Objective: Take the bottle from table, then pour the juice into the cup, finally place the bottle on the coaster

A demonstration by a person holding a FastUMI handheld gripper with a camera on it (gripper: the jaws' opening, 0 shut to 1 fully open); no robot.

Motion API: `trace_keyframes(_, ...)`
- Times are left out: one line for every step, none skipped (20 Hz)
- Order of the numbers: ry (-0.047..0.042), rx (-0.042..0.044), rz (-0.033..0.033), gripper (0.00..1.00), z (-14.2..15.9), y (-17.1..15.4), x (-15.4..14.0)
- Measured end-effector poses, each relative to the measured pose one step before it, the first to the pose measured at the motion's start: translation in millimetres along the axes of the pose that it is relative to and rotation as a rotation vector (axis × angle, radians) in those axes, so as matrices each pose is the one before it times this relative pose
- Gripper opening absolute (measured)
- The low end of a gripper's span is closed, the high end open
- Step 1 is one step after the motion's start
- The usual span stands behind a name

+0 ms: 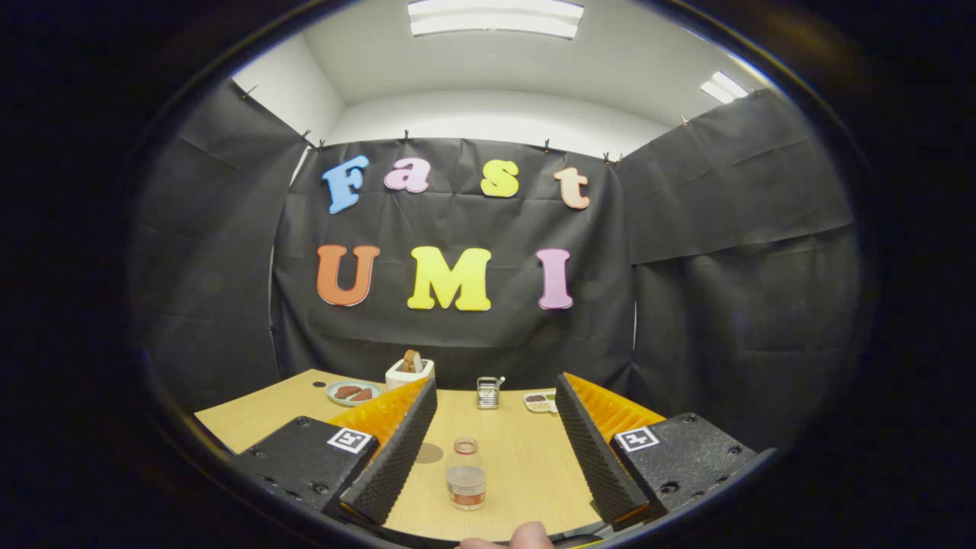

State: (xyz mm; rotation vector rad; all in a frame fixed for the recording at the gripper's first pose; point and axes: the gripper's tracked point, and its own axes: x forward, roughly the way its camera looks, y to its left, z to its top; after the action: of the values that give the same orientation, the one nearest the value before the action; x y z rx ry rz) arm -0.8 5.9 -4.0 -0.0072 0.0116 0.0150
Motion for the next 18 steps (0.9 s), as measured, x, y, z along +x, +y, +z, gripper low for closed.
trace_keyframes(0.00028,-0.00084,0.00005,1.0,-0.19,0.49,0.28)
trace_keyframes(-0.00068,0.00103,0.00098,1.0,-0.86,0.39,-0.31)
trace_keyframes(0.00276,0.00082,0.00054,1.0,-1.34,-0.39,-0.36)
trace_keyframes(0.00423,0.00264,-0.00175,1.0,-3.34,-0.44,0.51)
trace_keyframes(0.00047,0.00636,-0.00194,1.0,-1.74,-0.18,0.67)
trace_keyframes(0.00246,0.00465,0.00054,1.0,-1.95,0.9,0.42)
trace_keyframes(0.00555,0.00163,0.00108,1.0,-4.04,0.41,0.3)
trace_keyframes(0.00644,-0.00287,-0.00224,1.0,-4.94,-0.87,0.76)
trace_keyframes(0.00591,-0.00497,-0.00369,1.0,-3.73,-0.37,1.33)
trace_keyframes(0.00619,-0.00566,-0.00011,1.0,-5.23,0.34,0.15)
trace_keyframes(0.00632,-0.00519,-0.00044,1.0,-4.41,0.95,0.75)
trace_keyframes(0.00011,-0.01142,-0.00784,1.0,-3.86,-1.06,0.82)
trace_keyframes(-0.00218,-0.01628,-0.01266,1.0,-3.61,-2.52,0.45)
trace_keyframes(-0.00206,-0.01615,-0.00711,1.0,-5.7,-0.55,0.9)
trace_keyframes(0.00431,-0.01454,-0.00339,1.0,-7.29,0.99,0.76)
trace_keyframes(0.00559,-0.00725,0.00341,1.0,-8.1,2.46,1.18)
trace_keyframes(0.00926,0.00123,0.01065,1.0,-7.55,4.36,0.48)
trace_keyframes(0.01202,0.00635,0.01164,1.0,-9.79,2.16,1.14)
